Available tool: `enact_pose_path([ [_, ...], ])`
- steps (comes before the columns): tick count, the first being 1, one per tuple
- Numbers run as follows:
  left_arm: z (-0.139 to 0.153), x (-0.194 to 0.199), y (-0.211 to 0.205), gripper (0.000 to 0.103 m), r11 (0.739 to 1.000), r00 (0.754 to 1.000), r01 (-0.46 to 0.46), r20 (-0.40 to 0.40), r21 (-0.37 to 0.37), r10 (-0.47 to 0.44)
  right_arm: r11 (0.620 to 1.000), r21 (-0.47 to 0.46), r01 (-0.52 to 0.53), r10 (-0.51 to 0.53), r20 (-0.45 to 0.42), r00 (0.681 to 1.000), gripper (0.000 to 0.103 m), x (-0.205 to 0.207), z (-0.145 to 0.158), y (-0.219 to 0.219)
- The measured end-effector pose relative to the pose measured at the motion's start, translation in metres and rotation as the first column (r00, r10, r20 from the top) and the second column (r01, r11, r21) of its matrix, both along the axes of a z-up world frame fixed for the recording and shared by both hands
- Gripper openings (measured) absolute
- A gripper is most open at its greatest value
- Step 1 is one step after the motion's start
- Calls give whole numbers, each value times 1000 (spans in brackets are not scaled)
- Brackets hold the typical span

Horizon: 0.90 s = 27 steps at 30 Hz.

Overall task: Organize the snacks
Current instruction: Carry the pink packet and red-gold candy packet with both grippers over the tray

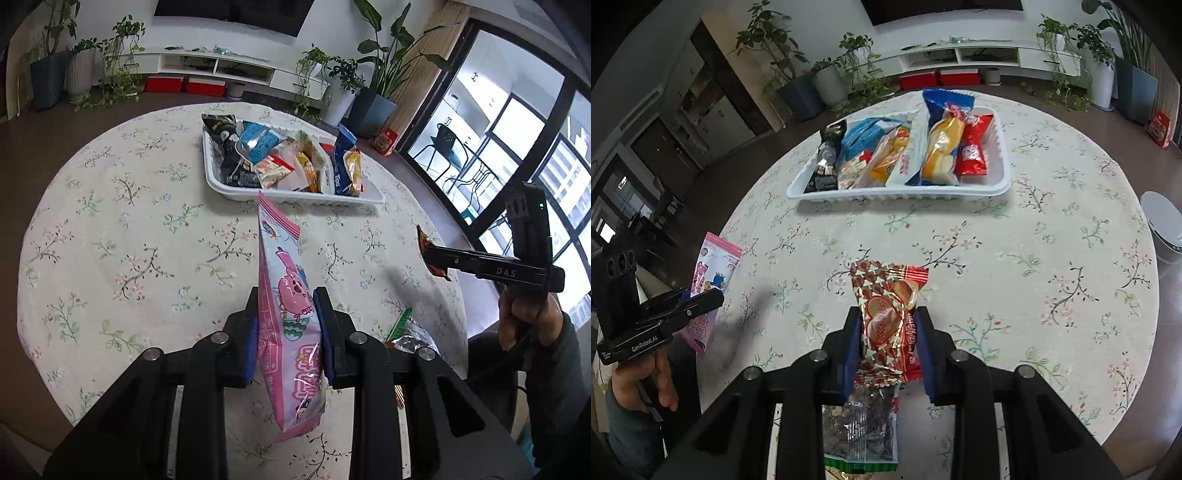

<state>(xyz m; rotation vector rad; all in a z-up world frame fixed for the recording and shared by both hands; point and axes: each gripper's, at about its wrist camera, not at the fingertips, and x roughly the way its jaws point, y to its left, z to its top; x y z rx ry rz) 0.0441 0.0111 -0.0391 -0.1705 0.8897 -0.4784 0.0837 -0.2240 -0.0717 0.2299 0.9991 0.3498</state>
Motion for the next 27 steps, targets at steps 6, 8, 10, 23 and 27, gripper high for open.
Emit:
enact_pose_path([
  [6, 39, 35, 1, 25, 1000, 998, 1, 64, 21, -2, 994, 64, 83, -88, 73, 993, 31, 15, 36, -29],
  [8, 55, 49, -2, 25, 1000, 996, 4, 88, 28, -7, 992, 78, 98, -106, 108, 988, 31, 23, 52, -33],
  [10, 69, 61, -5, 25, 1000, 994, 7, 108, 27, -10, 990, 97, 104, -118, 147, 982, 31, 30, 69, -32],
  [23, 91, 174, -53, 25, 997, 992, 11, 122, 79, -20, 994, 103, 45, -72, 278, 958, 31, 111, 120, 21],
  [27, 64, 204, -70, 25, 994, 995, 5, 98, 106, -16, 996, 79, 42, -59, 226, 972, 31, 148, 97, 37],
])
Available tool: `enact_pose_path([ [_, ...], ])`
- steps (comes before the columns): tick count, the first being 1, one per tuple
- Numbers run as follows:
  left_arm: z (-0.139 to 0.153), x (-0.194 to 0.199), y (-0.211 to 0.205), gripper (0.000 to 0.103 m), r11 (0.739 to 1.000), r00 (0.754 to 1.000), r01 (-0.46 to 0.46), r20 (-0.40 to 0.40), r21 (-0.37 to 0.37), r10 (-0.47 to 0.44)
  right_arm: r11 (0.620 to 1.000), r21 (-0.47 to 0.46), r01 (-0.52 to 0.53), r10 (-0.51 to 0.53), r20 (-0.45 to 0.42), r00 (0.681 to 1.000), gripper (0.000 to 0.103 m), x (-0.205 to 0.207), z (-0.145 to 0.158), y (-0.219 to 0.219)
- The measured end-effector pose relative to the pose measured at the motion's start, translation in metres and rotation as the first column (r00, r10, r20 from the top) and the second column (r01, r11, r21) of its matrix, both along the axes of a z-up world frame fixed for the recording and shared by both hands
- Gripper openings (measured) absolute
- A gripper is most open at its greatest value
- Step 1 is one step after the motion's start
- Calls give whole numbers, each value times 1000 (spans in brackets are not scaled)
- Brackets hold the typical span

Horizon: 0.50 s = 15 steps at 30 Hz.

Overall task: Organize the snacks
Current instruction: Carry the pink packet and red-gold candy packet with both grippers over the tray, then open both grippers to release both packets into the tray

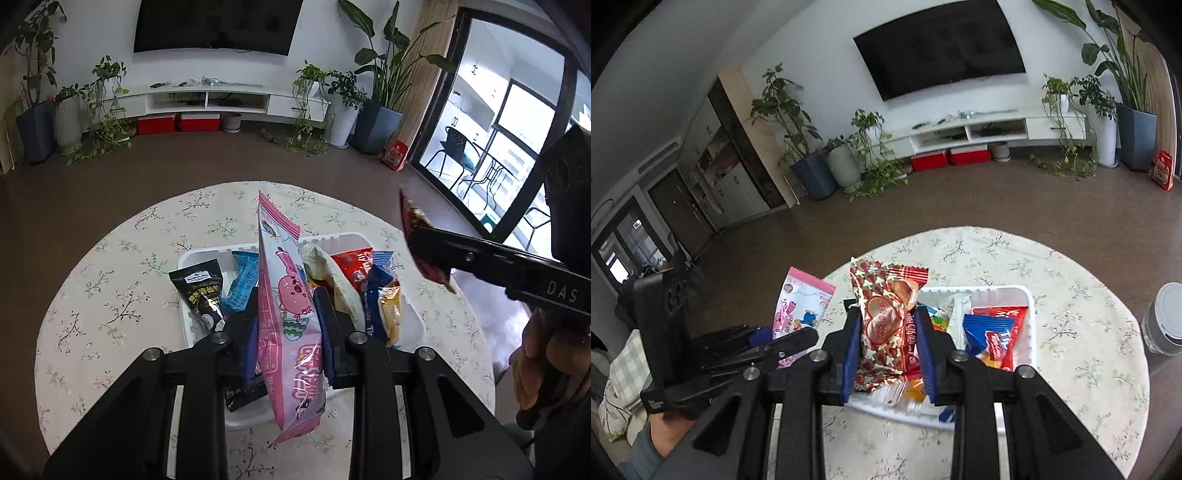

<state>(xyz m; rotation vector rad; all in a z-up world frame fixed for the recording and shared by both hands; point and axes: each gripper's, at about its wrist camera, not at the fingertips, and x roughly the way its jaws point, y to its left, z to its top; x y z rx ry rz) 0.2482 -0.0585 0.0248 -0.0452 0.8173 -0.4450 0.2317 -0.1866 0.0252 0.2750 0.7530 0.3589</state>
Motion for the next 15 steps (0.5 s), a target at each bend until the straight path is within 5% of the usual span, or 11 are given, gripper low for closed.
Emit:
enact_pose_path([
  [15, -90, 50, -32, 25, 999, 996, 25, -82, 46, -21, 975, -221, -11, -28, -174, 984, 31, 57, -88, 27],
])
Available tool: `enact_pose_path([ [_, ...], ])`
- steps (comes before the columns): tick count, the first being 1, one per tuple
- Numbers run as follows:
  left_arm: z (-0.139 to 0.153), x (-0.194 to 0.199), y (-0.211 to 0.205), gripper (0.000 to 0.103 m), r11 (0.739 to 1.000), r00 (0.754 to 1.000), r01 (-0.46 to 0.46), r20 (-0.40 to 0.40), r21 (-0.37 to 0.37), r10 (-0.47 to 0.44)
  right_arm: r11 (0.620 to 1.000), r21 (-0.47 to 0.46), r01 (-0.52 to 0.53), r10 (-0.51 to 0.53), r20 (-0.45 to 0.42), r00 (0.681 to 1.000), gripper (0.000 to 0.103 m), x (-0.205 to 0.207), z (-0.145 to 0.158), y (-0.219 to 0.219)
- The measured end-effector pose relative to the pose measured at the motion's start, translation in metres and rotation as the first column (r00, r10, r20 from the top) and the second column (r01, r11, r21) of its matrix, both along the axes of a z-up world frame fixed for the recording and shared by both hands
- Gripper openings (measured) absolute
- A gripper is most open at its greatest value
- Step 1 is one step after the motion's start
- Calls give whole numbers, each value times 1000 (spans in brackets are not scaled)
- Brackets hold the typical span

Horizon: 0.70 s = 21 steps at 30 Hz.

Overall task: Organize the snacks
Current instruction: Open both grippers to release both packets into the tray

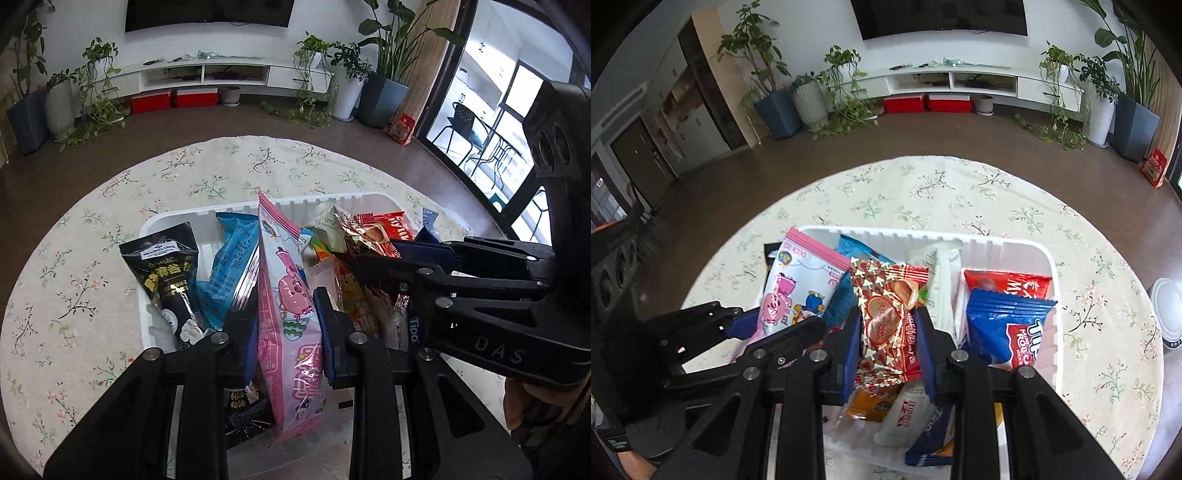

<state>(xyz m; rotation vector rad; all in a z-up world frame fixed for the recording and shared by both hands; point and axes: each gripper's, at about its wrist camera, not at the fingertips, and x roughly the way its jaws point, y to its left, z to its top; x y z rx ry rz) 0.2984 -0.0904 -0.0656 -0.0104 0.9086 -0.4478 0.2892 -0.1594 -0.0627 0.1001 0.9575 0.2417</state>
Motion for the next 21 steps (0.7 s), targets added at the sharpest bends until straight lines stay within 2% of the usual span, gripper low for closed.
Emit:
enact_pose_path([
  [5, -15, 6, -3, 25, 1000, 1000, -5, -4, 6, 5, 1000, -15, 3, -3, -14, 1000, 32, 3, -10, -3],
  [15, -20, 8, -7, 26, 999, 999, -31, 10, 37, 31, 1000, 0, 7, -7, 0, 1000, 33, 4, -11, -4],
  [16, -19, 8, -6, 28, 999, 999, -33, 13, 40, 32, 1000, 1, 9, -9, 1, 1000, 33, 3, -11, -4],
  [17, -19, 7, -8, 42, 998, 999, -34, 18, 44, 34, 1000, 3, 10, -10, 2, 1000, 33, 2, -11, -5],
  [19, -16, 4, -8, 60, 999, 999, -25, 31, 33, 24, 1000, 2, 11, -11, 3, 1000, 36, 1, -9, -5],
  [21, -14, 3, -7, 61, 998, 999, -30, 44, 48, 28, 1000, 2, 18, -18, 3, 1000, 45, 2, -9, -7],
])
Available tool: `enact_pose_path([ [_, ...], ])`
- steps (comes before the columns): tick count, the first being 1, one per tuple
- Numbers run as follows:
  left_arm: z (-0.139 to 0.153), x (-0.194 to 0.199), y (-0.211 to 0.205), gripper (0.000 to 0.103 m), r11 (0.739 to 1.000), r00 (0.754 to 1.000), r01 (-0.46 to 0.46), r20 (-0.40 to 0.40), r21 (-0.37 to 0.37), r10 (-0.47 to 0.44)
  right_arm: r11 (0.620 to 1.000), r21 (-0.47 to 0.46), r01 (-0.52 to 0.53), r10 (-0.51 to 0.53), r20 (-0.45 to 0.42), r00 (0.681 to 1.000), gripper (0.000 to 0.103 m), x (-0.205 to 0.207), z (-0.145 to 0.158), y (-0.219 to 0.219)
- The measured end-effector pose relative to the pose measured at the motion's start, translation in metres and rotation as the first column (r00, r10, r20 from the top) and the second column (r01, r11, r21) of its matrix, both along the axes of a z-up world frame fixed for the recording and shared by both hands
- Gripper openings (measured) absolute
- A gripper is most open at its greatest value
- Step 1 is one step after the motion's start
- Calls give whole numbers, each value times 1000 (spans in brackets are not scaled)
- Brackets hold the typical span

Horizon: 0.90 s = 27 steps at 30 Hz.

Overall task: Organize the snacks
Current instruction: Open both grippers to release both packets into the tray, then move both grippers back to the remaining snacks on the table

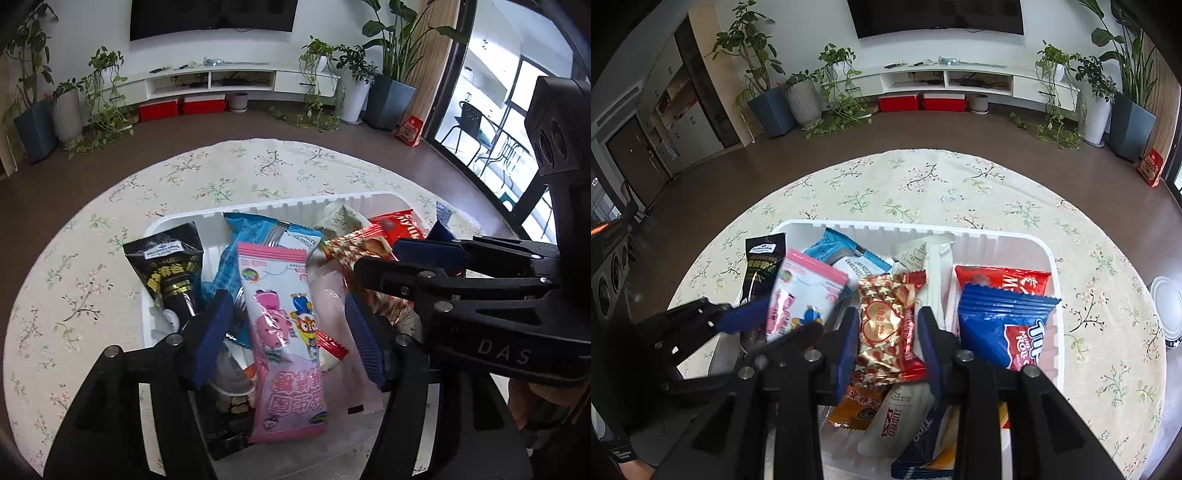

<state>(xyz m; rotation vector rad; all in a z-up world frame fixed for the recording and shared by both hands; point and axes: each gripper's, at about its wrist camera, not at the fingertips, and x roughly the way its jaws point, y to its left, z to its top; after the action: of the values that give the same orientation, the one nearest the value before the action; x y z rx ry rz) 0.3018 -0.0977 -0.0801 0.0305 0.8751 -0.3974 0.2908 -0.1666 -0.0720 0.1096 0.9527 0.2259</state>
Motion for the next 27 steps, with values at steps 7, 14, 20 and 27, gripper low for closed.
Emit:
enact_pose_path([
  [7, 4, -2, 2, 70, 1000, 1000, -9, 17, 1, 9, 1000, 21, 19, -19, -3, 1000, 46, -1, 2, -6],
  [14, 14, -12, 8, 76, 999, 998, -35, 51, 2, 35, 997, 58, 47, -50, 46, 998, 48, -9, 16, -12],
  [20, 34, -46, 19, 91, 999, 996, -33, 86, -23, 35, 986, 161, 48, -64, 100, 993, 70, -34, 41, -26],
  [27, 44, -118, 18, 103, 994, 990, 103, 102, -29, -99, 977, 210, 48, -85, 172, 981, 81, -93, 68, -50],
])
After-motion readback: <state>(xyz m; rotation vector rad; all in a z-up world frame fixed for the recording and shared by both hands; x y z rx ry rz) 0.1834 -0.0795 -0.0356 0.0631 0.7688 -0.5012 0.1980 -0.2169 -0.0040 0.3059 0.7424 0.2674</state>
